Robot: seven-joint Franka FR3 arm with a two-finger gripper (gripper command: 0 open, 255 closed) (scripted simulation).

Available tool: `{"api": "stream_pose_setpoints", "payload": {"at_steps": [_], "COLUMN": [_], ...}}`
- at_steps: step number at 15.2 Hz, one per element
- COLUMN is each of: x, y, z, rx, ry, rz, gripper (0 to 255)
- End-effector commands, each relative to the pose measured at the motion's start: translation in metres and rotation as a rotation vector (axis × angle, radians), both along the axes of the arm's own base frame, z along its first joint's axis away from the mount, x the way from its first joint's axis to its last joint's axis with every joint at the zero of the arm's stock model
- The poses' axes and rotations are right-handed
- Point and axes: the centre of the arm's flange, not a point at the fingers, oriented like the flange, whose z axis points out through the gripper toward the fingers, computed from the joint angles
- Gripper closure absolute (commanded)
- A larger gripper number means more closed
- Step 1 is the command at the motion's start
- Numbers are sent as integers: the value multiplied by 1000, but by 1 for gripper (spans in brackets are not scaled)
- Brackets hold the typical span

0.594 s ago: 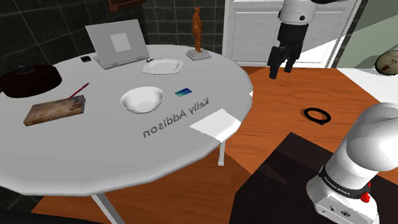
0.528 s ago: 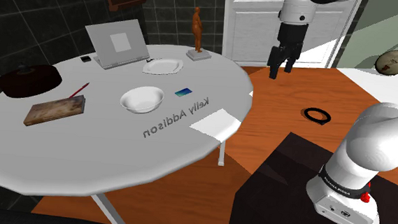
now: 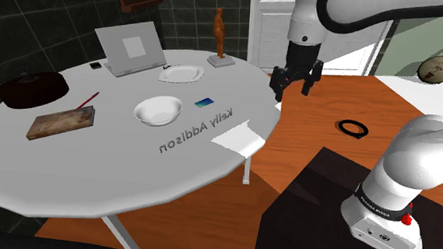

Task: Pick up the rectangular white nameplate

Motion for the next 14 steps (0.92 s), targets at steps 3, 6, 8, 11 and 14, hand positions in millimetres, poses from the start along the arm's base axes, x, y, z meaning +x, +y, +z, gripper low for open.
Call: {"api": "stream_pose_setpoints", "payload": {"at_steps": [3, 6, 8, 11, 14], "x": [15, 35, 51, 79, 112], "y": [56, 94, 118, 149, 176], "z": [-19, -33, -43, -59, -75], "rx": [-49, -87, -112, -150, -188], "ry": [-32, -55, -70, -92, -115], "rz": [-188, -323, -413, -548, -683], "gripper": [0, 0, 0, 0, 0]}}
